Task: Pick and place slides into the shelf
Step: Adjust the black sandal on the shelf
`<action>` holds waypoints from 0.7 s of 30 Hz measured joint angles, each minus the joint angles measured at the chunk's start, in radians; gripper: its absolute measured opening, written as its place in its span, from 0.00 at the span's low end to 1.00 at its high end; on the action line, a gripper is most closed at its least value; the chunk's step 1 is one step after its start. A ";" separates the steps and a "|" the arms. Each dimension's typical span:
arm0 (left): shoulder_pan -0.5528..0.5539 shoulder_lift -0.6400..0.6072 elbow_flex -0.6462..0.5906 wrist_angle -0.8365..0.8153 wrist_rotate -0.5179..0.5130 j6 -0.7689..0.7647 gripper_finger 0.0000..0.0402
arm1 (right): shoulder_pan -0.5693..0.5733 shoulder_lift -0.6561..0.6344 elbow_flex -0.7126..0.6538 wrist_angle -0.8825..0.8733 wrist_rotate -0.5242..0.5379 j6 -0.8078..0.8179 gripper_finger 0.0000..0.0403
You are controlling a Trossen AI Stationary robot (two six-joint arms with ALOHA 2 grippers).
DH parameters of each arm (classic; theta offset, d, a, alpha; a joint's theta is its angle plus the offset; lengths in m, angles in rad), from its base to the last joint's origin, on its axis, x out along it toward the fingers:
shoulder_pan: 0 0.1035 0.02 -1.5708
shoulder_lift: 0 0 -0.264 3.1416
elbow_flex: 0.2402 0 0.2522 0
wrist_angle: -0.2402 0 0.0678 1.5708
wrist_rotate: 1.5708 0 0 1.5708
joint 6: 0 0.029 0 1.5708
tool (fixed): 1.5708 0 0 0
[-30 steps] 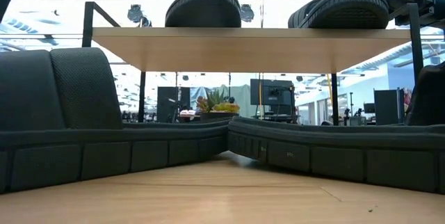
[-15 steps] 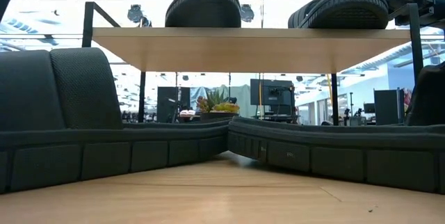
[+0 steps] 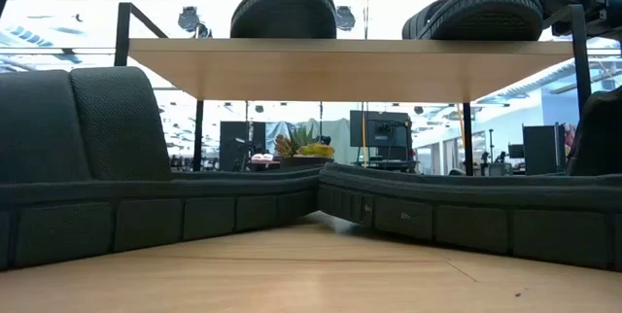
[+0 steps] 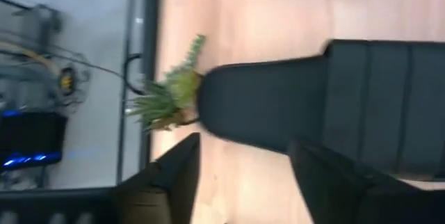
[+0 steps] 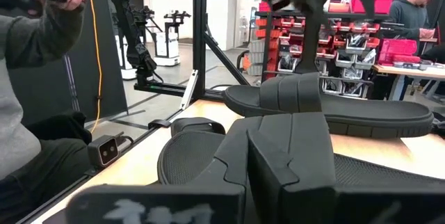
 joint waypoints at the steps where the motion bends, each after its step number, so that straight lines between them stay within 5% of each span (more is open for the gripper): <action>1: -0.006 -0.008 0.000 0.000 -0.025 -0.015 0.48 | 0.000 0.000 0.000 0.000 -0.001 0.000 0.00; 6: -0.070 -0.054 0.000 -0.010 -0.139 -0.120 0.25 | 0.002 0.000 0.000 0.019 -0.007 -0.005 0.00; 12: -0.206 -0.122 -0.078 0.045 -0.271 -0.194 0.02 | 0.046 0.000 0.000 0.136 -0.150 0.030 0.00; 17: -0.296 -0.235 -0.335 0.211 -0.331 -0.237 0.04 | 0.131 0.056 0.000 0.205 -0.124 0.043 0.00; 21: -0.329 -0.362 -0.620 0.532 -0.286 -0.152 0.01 | 0.187 0.137 0.043 0.202 -0.070 0.013 0.00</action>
